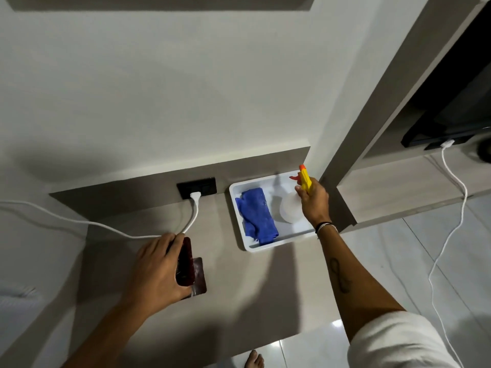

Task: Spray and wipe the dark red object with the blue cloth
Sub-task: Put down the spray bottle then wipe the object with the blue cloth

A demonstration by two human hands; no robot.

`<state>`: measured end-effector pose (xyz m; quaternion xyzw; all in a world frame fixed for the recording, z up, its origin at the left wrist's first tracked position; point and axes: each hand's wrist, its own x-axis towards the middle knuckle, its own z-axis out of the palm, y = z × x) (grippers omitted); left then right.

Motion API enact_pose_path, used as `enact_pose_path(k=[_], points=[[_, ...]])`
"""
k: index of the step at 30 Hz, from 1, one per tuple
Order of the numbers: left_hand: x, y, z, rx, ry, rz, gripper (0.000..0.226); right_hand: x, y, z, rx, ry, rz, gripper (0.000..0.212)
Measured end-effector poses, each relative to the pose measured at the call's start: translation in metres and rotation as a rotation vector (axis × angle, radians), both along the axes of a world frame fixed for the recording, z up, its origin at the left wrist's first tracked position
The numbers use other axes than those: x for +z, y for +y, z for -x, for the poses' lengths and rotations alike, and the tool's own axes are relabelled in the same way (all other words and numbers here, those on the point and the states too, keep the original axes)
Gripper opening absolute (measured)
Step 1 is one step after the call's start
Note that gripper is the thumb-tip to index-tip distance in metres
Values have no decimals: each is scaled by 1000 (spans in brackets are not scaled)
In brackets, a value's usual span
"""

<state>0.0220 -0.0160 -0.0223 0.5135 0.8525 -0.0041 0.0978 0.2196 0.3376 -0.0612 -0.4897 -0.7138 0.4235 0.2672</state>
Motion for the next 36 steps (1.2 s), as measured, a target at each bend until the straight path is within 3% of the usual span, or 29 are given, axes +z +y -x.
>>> enact_pose_path(k=[6,10,12,14,17,21,25,36], points=[[-4,0,-1,11,19,10,119,-10,9,4,72,-58,-44,36],[-3,-1,0,6,22,4,120,-10,1,1,50,-24,-23,62],[-4,-2,0,5,24,-10,119,-11,-15,2,-59,-127,-230,70],[-4,-2,-1,8,21,-15,119,-11,-37,5,-138,-161,-549,64],[-6,-3,0,15,13,-35,119,-17,-68,28,88,-75,-716,49],[-11,-4,0,17,37,-54,116,-42,-81,61,586,-565,-499,66],[-13,-1,-2,12,32,-96,114,-74,-65,75,740,-865,-382,78],[-23,-7,1,11,-28,-175,110,-113,-60,89,657,-843,-355,78]])
